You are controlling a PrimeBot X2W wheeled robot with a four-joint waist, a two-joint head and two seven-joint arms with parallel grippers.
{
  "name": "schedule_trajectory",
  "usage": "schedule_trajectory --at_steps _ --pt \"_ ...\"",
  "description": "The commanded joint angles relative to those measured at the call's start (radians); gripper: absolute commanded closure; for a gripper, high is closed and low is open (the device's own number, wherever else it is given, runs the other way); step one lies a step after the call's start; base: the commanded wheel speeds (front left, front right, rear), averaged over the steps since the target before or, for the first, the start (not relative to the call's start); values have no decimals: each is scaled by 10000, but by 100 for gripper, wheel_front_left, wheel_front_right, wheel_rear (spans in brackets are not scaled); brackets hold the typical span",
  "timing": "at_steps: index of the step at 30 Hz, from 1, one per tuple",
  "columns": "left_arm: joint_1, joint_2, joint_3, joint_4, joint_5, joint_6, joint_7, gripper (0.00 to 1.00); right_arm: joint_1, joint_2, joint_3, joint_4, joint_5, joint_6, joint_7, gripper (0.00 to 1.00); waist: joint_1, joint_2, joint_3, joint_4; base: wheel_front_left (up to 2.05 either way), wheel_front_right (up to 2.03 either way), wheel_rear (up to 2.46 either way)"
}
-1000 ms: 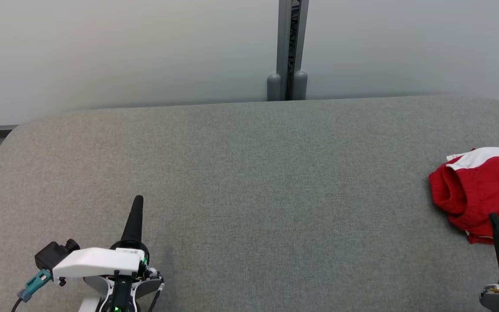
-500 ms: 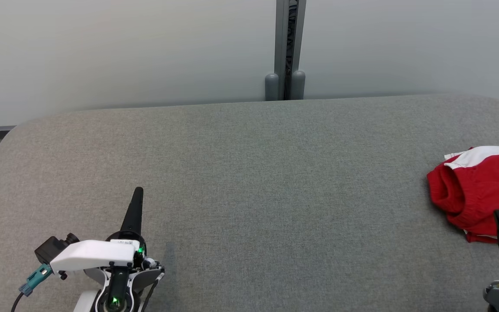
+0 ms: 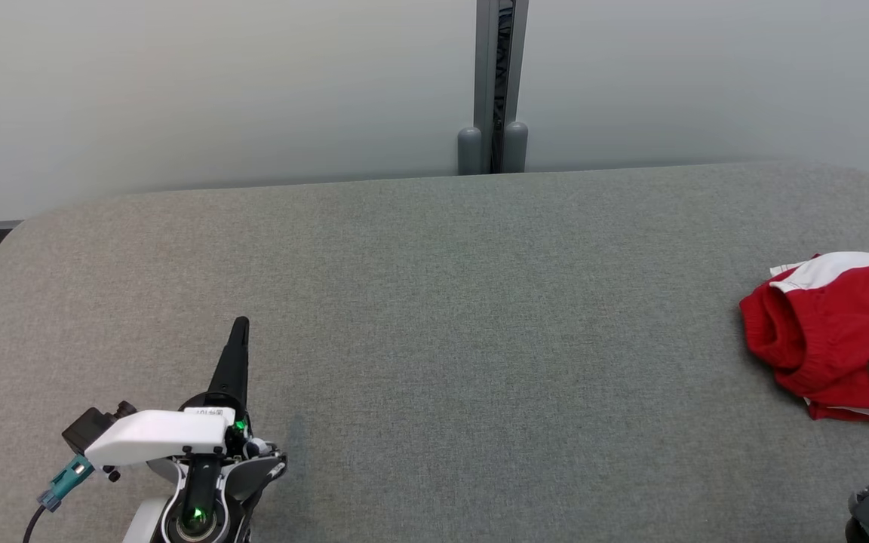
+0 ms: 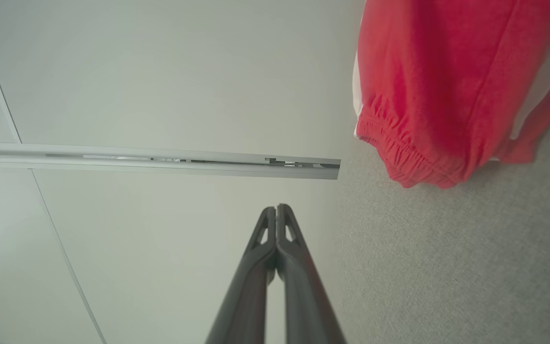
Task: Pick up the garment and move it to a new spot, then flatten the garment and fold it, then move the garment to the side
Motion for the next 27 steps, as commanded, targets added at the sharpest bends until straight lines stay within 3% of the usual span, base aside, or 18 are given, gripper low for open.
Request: schedule_trajectory --at_steps 1,27 --pt "-149 51 4 27 -188 -89 48 100 -151 -13 -111 11 218 4 105 100 0 0 1 -7 0 0 0" --pt "-266 53 -7 52 -551 -92 120 100 -184 79 -313 68 436 4 317 100 0 0 7 -36 0 0 0"
